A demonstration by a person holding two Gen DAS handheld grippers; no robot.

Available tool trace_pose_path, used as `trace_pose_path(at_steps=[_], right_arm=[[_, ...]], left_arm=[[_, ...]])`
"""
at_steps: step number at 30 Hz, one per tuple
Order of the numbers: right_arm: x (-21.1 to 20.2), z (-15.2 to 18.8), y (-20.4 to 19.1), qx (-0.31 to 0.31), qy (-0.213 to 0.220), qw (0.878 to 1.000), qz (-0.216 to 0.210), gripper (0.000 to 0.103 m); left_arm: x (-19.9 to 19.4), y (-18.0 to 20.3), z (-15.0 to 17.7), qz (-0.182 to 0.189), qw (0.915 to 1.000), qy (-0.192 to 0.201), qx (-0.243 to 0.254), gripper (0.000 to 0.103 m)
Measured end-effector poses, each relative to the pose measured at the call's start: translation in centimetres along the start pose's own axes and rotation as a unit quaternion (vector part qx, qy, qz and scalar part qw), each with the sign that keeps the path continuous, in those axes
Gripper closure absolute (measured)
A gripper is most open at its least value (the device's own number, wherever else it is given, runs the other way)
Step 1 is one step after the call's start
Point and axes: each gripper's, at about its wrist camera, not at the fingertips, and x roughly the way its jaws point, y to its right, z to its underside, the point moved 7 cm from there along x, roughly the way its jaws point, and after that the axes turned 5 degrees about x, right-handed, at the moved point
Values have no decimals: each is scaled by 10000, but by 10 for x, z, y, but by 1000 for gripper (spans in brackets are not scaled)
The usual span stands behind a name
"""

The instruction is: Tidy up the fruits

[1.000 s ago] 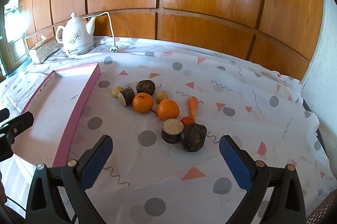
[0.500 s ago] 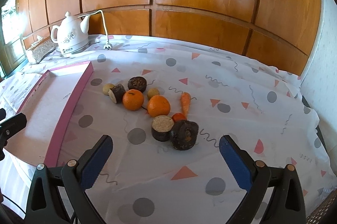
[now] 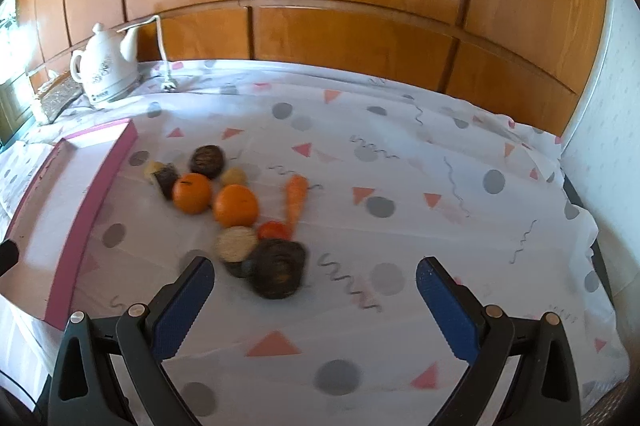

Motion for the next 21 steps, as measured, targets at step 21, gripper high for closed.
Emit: trace_pose_path(at_steps=[21], right_arm=[[35, -49, 113, 112, -652, 9958, 633, 4]], left_arm=[[21, 16, 6, 303, 9989, -322, 125, 0]])
